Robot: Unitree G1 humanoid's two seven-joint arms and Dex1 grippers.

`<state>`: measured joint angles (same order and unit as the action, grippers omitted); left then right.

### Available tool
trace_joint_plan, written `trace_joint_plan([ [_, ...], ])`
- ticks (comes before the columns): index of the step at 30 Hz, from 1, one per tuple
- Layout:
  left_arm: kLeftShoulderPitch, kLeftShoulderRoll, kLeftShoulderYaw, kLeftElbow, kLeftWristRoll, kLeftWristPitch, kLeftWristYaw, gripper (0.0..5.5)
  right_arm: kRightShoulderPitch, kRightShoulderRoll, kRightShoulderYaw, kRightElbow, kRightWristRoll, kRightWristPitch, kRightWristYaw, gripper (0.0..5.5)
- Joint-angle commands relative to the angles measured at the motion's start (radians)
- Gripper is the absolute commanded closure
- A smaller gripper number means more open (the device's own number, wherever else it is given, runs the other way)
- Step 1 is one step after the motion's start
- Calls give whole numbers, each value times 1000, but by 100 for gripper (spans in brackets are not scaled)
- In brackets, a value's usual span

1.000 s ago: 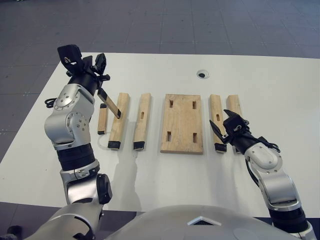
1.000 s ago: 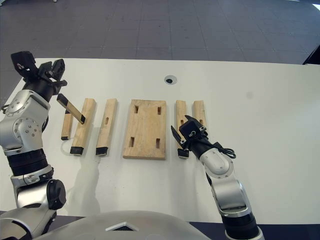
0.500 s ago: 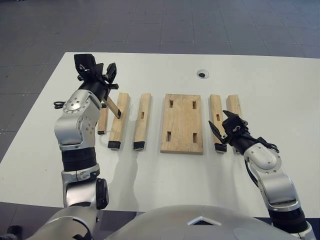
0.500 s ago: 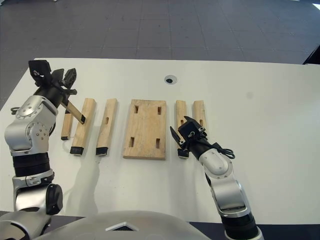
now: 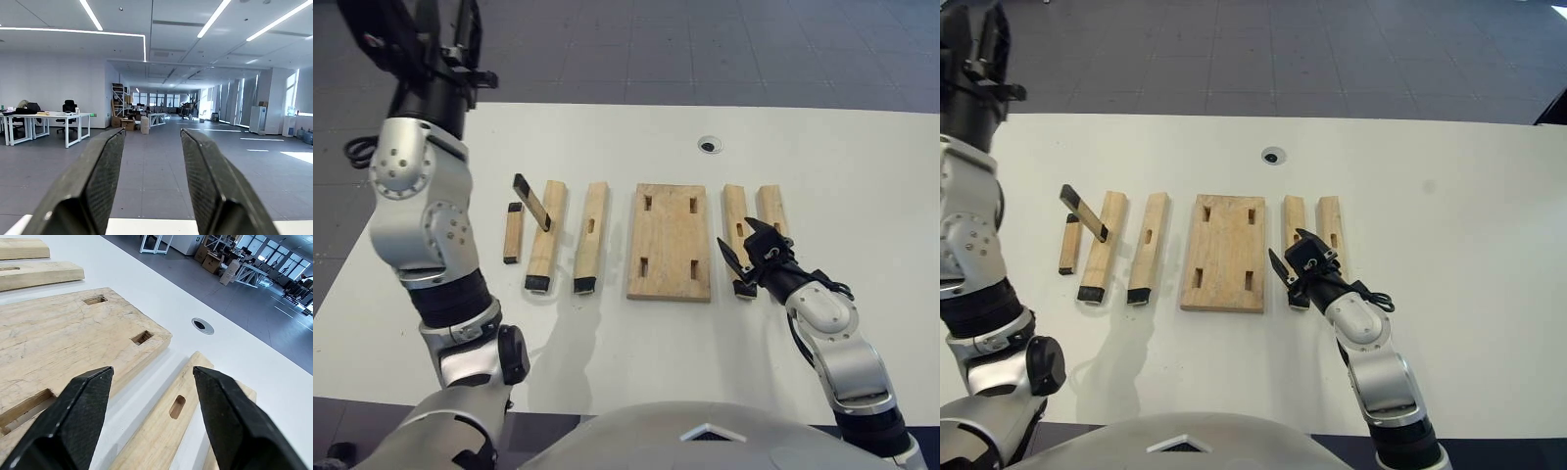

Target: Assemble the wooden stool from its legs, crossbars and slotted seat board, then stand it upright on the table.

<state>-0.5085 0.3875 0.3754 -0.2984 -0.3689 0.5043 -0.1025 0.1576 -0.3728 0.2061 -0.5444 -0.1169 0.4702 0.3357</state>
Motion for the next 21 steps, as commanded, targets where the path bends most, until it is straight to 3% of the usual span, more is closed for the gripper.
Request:
trace_joint_plan([
  [1,133,76,18,-49,33,9,-49,341,5,-2,-28,-4,-6,18,-13,250],
  [5,503,57,-25,-99,91,-86,-146,341,29,1,-46,-6,-5,22,-26,250],
  [7,640,50,5,-40,95,-141,-195,311,41,-2,-46,-9,-6,24,-26,250],
  [12,740,62,47,10,38,-173,-288,246,55,-11,-60,-7,-4,23,-22,250],
  [14,770,61,14,-16,26,-141,-315,210,58,-13,-65,-10,-5,25,-23,250],
  [21,841,89,-156,-181,68,137,-275,210,75,-14,-75,-22,-5,32,-20,250],
])
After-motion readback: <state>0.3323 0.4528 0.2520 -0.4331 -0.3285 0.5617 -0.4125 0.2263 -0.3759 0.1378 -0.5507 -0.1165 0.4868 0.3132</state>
